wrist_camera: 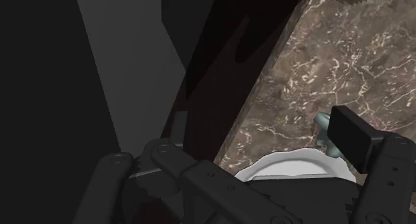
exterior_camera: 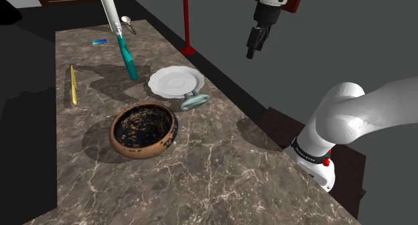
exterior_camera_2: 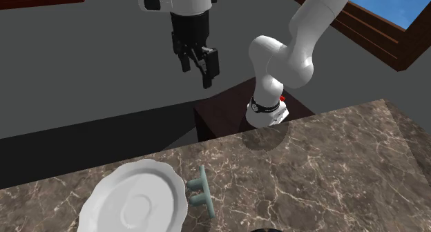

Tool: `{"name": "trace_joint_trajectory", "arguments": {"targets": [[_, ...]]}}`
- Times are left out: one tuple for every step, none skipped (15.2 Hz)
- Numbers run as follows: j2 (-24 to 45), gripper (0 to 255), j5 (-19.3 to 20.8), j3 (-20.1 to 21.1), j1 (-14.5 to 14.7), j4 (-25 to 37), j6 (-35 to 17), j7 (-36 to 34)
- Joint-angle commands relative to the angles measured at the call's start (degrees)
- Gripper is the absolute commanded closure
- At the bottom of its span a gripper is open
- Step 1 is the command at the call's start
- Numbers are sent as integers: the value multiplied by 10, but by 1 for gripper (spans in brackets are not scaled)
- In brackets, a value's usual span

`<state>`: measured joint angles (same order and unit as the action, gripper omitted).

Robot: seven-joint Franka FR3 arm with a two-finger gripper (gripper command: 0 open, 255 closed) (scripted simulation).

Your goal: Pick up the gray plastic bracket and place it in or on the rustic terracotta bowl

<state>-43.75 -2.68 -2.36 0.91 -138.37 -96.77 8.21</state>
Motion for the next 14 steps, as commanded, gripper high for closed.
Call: {"name": "trace_joint_trajectory", "arguments": {"targets": [[0,0,0,0,0,0,0,0],[7,0,-8,14,1,-3,-11,-23],[15,0,-15,29,2,-6,-22,-46],[25,0,-23,43,4,-7,-33,-69],[35,0,-30,58,5,-8,-44,-91],[47,0,-36,72,6,-7,-55,-114],[60,0,-42,86,6,-5,-67,-136],[74,0,-47,100,6,-2,-78,-159],[89,0,-51,113,7,2,-89,-181],[104,0,-55,127,6,7,-100,-204],[121,0,-58,140,6,12,-111,-227],[139,0,-60,153,5,19,-122,-249],[157,0,-61,166,4,27,-133,-272],[176,0,-60,179,2,36,-143,-296]]}}
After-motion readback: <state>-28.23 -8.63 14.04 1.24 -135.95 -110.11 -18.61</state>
